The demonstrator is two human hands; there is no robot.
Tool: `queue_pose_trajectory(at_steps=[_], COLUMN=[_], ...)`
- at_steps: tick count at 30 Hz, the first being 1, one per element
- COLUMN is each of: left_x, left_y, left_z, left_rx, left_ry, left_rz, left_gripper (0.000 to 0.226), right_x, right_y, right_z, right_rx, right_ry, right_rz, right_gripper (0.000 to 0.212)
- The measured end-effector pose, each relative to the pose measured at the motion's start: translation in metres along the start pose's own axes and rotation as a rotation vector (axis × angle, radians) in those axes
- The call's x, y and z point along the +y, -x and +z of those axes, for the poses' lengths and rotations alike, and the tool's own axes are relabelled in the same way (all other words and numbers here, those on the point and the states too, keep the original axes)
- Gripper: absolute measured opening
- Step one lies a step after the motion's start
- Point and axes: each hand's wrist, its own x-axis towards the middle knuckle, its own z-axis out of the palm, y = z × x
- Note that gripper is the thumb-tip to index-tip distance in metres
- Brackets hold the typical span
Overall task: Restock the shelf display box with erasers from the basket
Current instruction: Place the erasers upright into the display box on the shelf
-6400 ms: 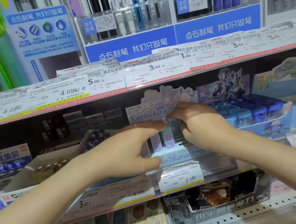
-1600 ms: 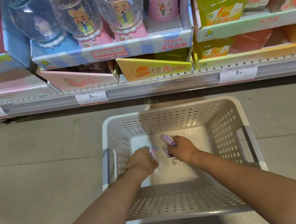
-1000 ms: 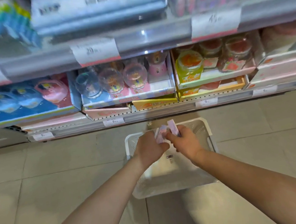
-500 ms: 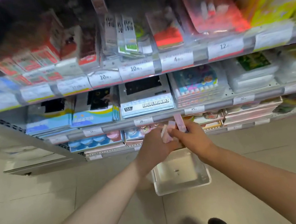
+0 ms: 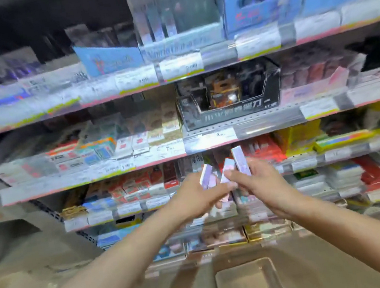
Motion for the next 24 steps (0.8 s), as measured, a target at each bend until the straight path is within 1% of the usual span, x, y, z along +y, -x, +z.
queue_pose_trajectory(at_steps=[2,5,7,9,10,11,13,16,18,21,22,24], left_x=[0.029,0.069,0.09,0.11,0.119,0.129,0.146,0.164,0.169,0.175,0.176,0.18], left_y=[0.007,0.016,0.019,0.019,0.018,0.018,0.015,0.006,-0.007,-0.031,-0.039,-0.054], left_z=[-0.019,-0.039,-0.046,-0.048,-0.048,-0.048,-0.047,-0.048,-0.054,-0.072,-0.08,-0.093], left_rx=[0.007,-0.025,-0.003,0.036,0.058,0.084,0.117,0.132,0.166,0.292,0.335,0.404], left_ry=[0.011,0.074,0.081,0.059,0.057,0.059,0.068,0.035,-0.027,-0.213,-0.32,-0.527], left_rz=[0.031,0.096,0.165,0.225,0.253,0.281,0.331,0.344,0.327,0.334,0.333,0.318], left_gripper=[0.038,0.034,0.036,0.034,0.031,0.029,0.024,0.022,0.021,0.007,0.009,0.022], right_x=[-0.035,-0.079,-0.104,-0.124,-0.132,-0.139,-0.151,-0.166,-0.176,-0.194,-0.2,-0.21], right_y=[-0.003,-0.005,-0.007,-0.01,-0.012,-0.015,-0.021,-0.037,-0.053,-0.079,-0.088,-0.105], right_z=[-0.003,-0.008,-0.012,-0.018,-0.022,-0.027,-0.039,-0.059,-0.074,-0.094,-0.1,-0.109], right_rx=[-0.002,-0.028,-0.043,-0.044,-0.034,-0.023,-0.019,-0.031,-0.037,-0.047,-0.054,-0.072], right_ry=[0.001,0.031,0.011,0.007,0.013,0.037,0.135,0.25,0.279,0.341,0.386,0.47], right_rz=[-0.074,-0.154,-0.215,-0.277,-0.306,-0.346,-0.444,-0.496,-0.512,-0.559,-0.584,-0.634], right_gripper=[0.024,0.017,0.014,0.007,0.01,0.019,0.031,0.031,0.03,0.026,0.025,0.027])
